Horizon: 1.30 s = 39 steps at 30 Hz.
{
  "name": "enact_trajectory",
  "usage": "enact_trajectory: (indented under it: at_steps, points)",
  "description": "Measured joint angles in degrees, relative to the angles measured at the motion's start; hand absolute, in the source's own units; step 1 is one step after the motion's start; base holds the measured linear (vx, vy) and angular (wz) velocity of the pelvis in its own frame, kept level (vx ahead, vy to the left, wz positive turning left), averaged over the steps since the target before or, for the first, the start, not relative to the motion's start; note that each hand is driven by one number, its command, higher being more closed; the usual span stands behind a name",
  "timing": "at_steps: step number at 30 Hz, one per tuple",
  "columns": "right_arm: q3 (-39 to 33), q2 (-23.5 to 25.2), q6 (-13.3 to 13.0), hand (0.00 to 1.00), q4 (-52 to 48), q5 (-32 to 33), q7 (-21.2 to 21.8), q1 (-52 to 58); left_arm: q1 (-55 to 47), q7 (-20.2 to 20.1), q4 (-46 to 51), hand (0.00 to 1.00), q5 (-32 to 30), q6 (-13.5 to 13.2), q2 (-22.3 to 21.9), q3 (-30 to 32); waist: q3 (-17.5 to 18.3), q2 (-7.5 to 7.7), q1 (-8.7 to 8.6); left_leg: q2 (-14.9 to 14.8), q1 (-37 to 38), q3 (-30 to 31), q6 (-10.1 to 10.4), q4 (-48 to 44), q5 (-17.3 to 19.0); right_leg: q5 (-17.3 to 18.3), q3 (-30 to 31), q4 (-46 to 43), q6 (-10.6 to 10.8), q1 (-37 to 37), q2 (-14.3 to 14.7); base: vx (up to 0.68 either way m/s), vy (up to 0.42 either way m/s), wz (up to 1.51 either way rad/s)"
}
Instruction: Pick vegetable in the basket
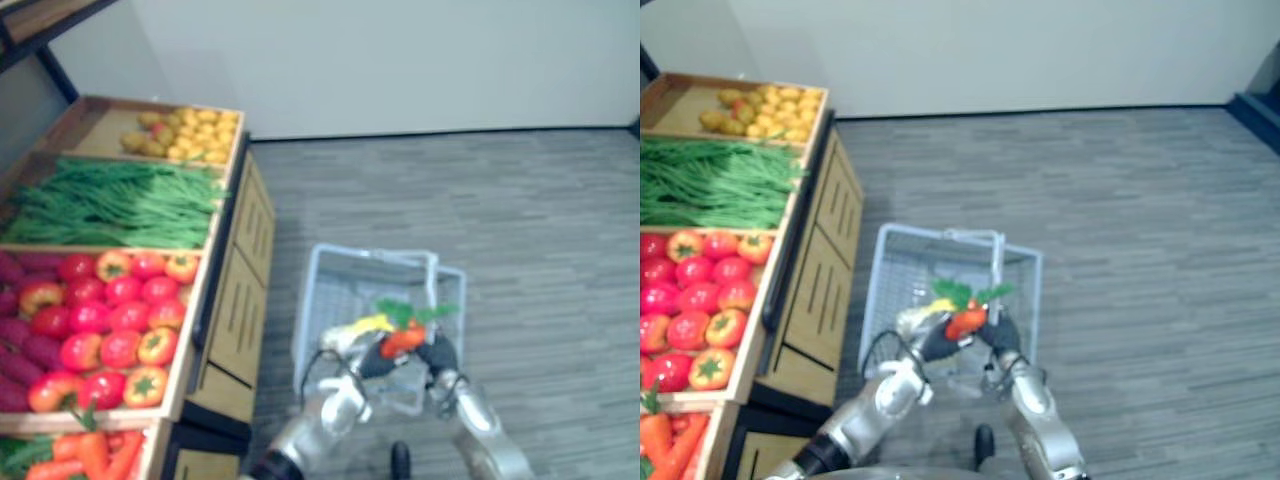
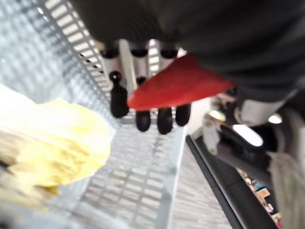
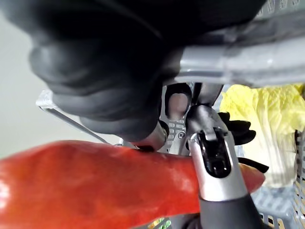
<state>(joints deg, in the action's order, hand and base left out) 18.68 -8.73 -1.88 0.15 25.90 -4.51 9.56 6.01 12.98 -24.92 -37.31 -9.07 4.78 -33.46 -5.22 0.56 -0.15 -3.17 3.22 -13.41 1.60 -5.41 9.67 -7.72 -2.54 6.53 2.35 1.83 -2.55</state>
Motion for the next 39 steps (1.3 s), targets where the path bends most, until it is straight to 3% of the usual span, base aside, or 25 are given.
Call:
enact_trajectory:
  at_steps: [7, 10, 14, 22, 27, 29, 32, 33, 35, 36, 39]
  points:
    - [0.0, -0.7, 0.0, 1.00, 0.0, 2.3, 0.5, 2.3, 1.0, -0.2, -1.8, 0.00, -1.5, 2.1, 0.0, 0.8, 0.0, 0.25, -0.96, 0.0, -0.1, 0.1, -0.1, 0.3, -0.5, -0.4, -0.3, 0.0, 0.0, 0.1, -0.1, -0.05, -0.011, 0.01]
    - [-0.8, -0.7, 0.0, 1.00, -0.2, 3.4, 2.8, 4.2, 1.2, -0.8, -2.7, 0.00, -1.9, 2.2, 0.1, 3.3, 0.0, 0.31, -1.41, 0.1, 0.2, 0.2, 0.0, 1.2, -0.7, -0.4, -0.6, 0.0, 0.0, 0.0, -0.1, -0.03, -0.003, 0.03]
    - [-5.6, 1.5, 0.1, 1.00, 1.4, 3.5, 5.4, 8.5, 1.4, -2.2, -3.6, 0.00, -2.3, 3.4, 0.7, 9.9, -0.3, 0.72, -1.50, 0.2, 1.0, 0.9, 0.2, 2.9, -2.0, -0.4, -1.4, 0.0, 0.0, -0.1, -0.1, 0.00, -0.011, 0.08]
    - [-14.8, 11.4, 0.5, 1.00, 12.7, 3.1, 7.1, 8.6, -6.2, -5.9, 0.1, 0.00, -2.4, 3.5, -0.2, 14.3, -0.3, 0.69, -3.11, 0.1, 1.3, 0.3, 0.4, 3.2, -2.0, -0.4, -1.1, 0.0, 0.1, 0.0, 0.1, 0.00, 0.005, -0.03]
    - [-17.9, 11.9, 0.9, 1.00, 21.8, -3.8, 7.0, 4.2, -10.4, -7.0, 7.0, 0.00, -1.1, 2.3, -1.2, 15.1, -0.6, -0.11, -2.97, -0.1, 1.5, 0.1, 0.6, 3.1, -1.8, -0.3, -0.7, 0.0, 0.1, -0.1, 0.4, -0.01, 0.001, -0.04]
    - [-19.7, 12.0, 0.6, 1.00, 27.8, -6.4, 7.0, -0.1, -12.2, -7.0, 8.6, 0.00, 1.3, 1.3, -1.3, 15.1, -0.5, -0.94, -2.95, -0.1, 1.5, 0.3, 0.6, 3.1, -1.8, -0.1, -0.8, -0.3, 0.3, -0.2, 0.6, -0.01, -0.004, 0.02]
    - [-26.9, 12.4, 0.4, 1.00, 36.4, -7.8, 4.7, -6.2, -15.5, -8.8, 13.7, 0.00, 12.5, -2.4, -1.2, 14.6, -0.8, -2.47, -2.70, 0.0, 1.9, 2.0, 0.6, 3.1, -1.8, 0.4, -2.1, -0.3, 0.9, -1.3, 0.5, -0.01, -0.004, 0.27]
    - [-36.9, 12.5, 0.1, 1.00, 41.4, -8.3, 0.0, -8.1, -16.6, -8.0, 18.7, 0.00, 19.4, -2.9, -0.7, 18.2, -0.6, -3.41, -1.34, 0.1, 2.1, 3.2, 0.6, 3.0, -1.8, 0.9, -3.0, -0.3, 1.0, -2.2, 0.5, 0.00, 0.000, 0.46]
    - [-44.6, 11.1, -0.3, 1.00, 45.5, -9.6, -3.6, -7.9, -16.3, -5.5, 23.9, 0.00, 25.8, -3.3, 0.7, 26.1, -0.5, -3.56, -0.97, 0.0, 2.1, 4.0, 0.5, 3.2, -1.8, 1.3, -4.1, -0.3, 0.9, -2.8, 0.4, 0.00, 0.002, 0.42]
    - [-47.9, 9.1, -0.7, 1.00, 47.5, -10.0, -5.2, -6.7, -15.0, -3.2, 26.9, 0.00, 32.8, -4.3, 2.6, 33.4, -0.5, -3.53, -0.93, -0.1, 2.0, 4.7, 0.6, 3.3, -1.7, 1.5, -5.0, -0.3, 0.8, -3.2, 0.2, 0.01, 0.013, 0.28]
    - [-50.1, 5.6, -0.8, 1.00, 50.4, -10.1, -6.6, -4.9, -12.8, -3.0, 27.9, 0.00, 41.0, -5.3, 5.9, 37.1, -0.5, -3.54, -0.88, 0.0, 2.0, 4.9, 0.5, 3.5, -1.8, 1.4, -5.6, -0.3, 0.6, -3.3, -0.2, 0.01, 0.011, 0.07]
